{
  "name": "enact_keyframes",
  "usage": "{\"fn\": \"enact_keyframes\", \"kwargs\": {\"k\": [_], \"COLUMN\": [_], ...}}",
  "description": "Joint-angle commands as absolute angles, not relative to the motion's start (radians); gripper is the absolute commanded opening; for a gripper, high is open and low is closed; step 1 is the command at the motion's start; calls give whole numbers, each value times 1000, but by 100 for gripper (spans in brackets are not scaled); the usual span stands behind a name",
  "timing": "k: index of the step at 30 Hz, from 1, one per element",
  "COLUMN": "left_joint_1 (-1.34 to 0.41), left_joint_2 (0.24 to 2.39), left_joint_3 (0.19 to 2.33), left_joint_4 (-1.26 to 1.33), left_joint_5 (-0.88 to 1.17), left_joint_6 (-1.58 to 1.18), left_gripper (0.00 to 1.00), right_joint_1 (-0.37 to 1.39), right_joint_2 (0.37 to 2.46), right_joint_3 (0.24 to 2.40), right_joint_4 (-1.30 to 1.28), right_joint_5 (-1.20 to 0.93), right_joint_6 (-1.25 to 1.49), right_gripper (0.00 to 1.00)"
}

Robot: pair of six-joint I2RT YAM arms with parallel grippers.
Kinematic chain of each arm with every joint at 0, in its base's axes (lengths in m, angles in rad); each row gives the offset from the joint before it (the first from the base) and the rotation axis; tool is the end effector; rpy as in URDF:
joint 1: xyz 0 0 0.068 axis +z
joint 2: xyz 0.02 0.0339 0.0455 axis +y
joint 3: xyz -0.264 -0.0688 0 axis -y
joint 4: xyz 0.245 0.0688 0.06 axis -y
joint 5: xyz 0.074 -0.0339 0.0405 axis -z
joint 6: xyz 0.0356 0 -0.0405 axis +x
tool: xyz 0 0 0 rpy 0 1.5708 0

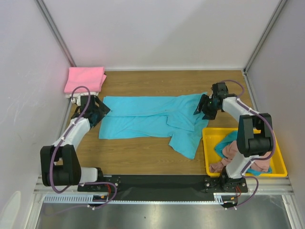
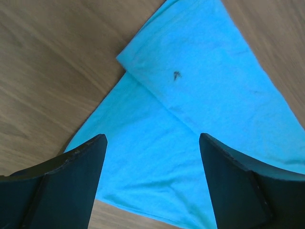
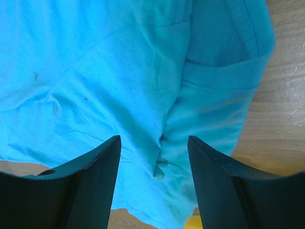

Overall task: Fold and stack the t-shirts
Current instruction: Fold the tshirt

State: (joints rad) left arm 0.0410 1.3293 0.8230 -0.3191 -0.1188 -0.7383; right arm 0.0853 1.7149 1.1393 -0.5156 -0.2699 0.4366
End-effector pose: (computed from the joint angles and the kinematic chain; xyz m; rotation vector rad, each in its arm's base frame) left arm 0.2740 0.0155 0.2231 -0.9617 2.1953 -0.1861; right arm 0.3440 0.0389 0.1956 0.3835 2.6740 0.5245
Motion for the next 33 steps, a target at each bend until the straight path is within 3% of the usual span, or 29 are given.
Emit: {"fn": "enact_keyframes", "kwargs": {"k": [1, 15, 23, 27, 33], "left_joint_1": [46, 46, 46, 46, 48], "left_joint_2": [1298, 1141, 1164, 1166, 1210], "left_joint_3": [758, 589, 546, 519, 508], "left_joint_4": [-318, -459, -456, -397, -327], "left_joint_5": [-110, -294, -276, -258, -242], "left_joint_6": [-802, -951, -994, -996, -994], "left_gripper": [85, 85, 81, 75, 52], "right_joint_1": [86, 86, 87, 75, 69], "right_joint_2": [1713, 1838, 1809, 1750, 1799], "right_joint_3": [1150, 1324, 1310, 1250, 1244], "right_joint_4": [-477, -411, -453, -440, -393], "right_joint_5": [-256, -293, -262, -235, -284], "right_joint_6": [445, 509, 538, 548, 543], "right_gripper": [64, 63, 61, 62, 61]}}
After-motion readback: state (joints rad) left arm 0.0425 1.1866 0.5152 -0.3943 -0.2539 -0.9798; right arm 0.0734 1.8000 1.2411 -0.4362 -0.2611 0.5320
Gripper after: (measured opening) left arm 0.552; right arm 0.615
